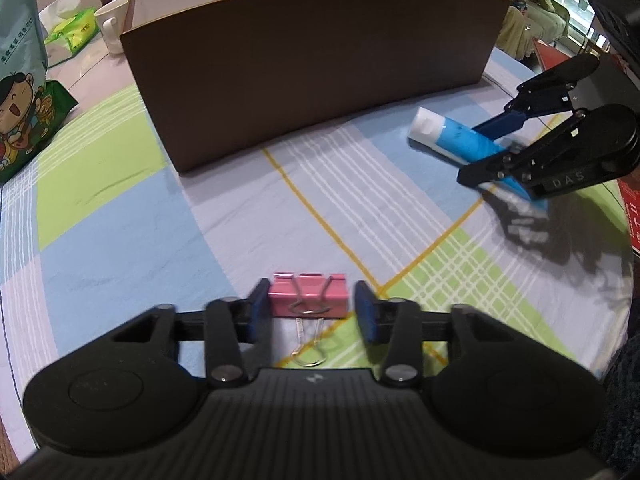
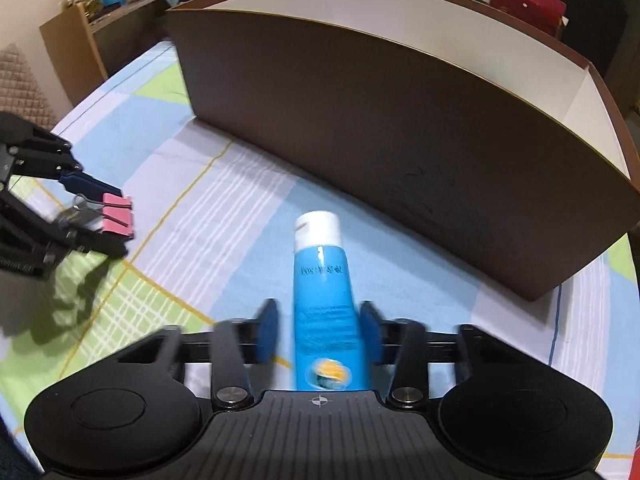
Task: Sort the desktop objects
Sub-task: 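Lift the pink clip and blue tube over the box with both tools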
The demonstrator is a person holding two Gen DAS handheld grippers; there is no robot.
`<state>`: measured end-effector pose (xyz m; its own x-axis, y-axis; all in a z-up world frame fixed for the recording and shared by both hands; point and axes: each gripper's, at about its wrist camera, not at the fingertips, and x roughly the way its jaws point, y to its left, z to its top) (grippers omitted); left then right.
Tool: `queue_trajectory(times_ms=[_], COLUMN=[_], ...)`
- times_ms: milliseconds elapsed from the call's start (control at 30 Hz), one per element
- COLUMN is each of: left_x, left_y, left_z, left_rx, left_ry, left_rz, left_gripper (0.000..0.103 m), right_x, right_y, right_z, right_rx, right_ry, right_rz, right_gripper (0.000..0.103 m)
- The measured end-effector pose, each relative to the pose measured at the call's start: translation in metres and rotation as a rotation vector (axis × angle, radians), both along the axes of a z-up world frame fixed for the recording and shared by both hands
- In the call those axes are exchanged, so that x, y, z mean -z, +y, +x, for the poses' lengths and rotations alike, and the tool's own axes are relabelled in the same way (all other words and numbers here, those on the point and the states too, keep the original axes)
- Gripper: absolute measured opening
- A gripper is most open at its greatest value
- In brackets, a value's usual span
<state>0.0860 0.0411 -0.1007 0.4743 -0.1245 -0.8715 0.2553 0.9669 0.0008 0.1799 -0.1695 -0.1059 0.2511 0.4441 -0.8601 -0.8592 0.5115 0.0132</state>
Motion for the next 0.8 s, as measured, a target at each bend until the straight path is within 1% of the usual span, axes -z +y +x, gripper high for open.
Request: queue_trajectory(times_ms=[67,200,333,400,500,600,700,800], left_x=[-0.001,-0.001,-0.002,-0.004,-0.014,-0.028,-0.045,-0.064], left_y=[-0.003,-0.01,-0.018,-0.022,-0.025,-0.027,-0.028,-0.028], left_z=[-0.001,-0.005,-0.01,-0.012,-0.012,-0.009,-0.002,0.007], left_rx=[0.007,0.024,0.048,0.053,0.055,0.061,0.073,0.096], left_ry=[0.006,0.029,0.058,0.069,0.059,0.04,0.011,-0.014], left_rz=[0.005,0.01,0.02,0.029,0.015,0.013,0.02,0.034], left_gripper=[0.034,0.034,0.034,0.034,0.034,0.034,0.034,0.034], right_x=[-0.002,-0.003,-0.007,-0.008,-0.012,-0.02,-0.036,-0.058], right_y=[-0.002,-0.006,-0.015,-0.023,-0.04,-0.055,-0.063,-0.065], right_z=[-0.002,-0.005,-0.005,-0.003,0.004,0.012,0.018,0.024], right_rx=[-0.014,-0.006,0.01,0.029,0.086,0.141,0.156,0.138], right_ry=[0.011,0.071,0.173,0.244,0.356,0.438,0.459,0.439], right_rz=[-0.017,-0.031,-0.036,-0.027,0.017,0.071,0.113,0.143], right_gripper=[0.033,0.032,0.032,0.032,0.031,0.031,0.031,0.031])
